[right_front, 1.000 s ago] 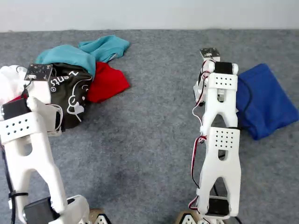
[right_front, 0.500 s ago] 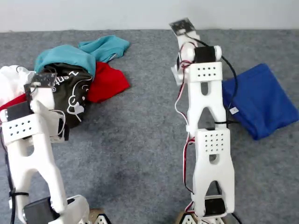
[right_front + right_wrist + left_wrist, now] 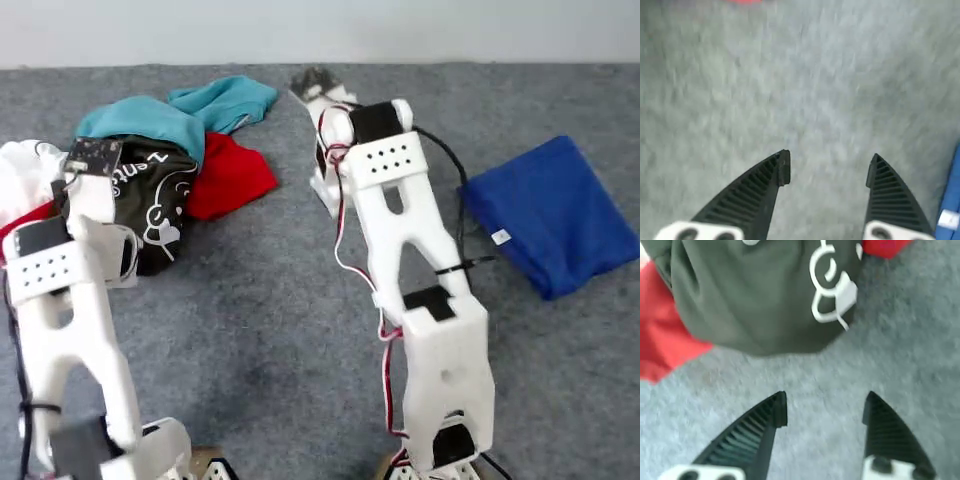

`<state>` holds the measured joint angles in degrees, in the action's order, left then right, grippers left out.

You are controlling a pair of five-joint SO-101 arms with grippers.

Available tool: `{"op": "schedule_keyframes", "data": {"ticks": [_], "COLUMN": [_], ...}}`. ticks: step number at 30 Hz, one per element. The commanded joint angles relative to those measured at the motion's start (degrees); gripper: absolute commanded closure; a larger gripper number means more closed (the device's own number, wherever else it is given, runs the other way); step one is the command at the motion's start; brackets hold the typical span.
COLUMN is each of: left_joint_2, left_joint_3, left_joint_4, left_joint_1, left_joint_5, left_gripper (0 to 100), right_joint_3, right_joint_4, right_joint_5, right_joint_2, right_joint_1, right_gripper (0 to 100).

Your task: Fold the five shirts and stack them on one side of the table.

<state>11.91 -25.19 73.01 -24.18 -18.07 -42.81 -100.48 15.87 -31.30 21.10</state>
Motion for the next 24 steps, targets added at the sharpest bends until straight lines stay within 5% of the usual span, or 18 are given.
{"op": "schedule_keyframes", "data": {"ticks": [1,15,19,24], "left_joint_2": [-8.79,-44.48,-52.31,-53.71], "left_joint_3": [6.81,45.76,50.68,57.1], "left_joint_4": [-2.2,11.16,12.84,26.37], "left_joint_1": [0.62,1.67,2.55,5.54], "left_joint_5": [-0.79,-0.62,-0.62,-0.62], "left_gripper": [74,75,85,98], "right_joint_3": [12.66,27.25,29.36,31.91], "right_joint_4": [-2.59,-2.51,-2.42,-2.42], "right_joint_5": [2.73,6.51,6.51,6.51], "right_joint_2": [9.98,13.32,13.32,13.32], "right_joint_1": [-1.45,-15.16,-14.9,-14.99], "right_gripper": [74.5,74.5,74.5,74.5]}}
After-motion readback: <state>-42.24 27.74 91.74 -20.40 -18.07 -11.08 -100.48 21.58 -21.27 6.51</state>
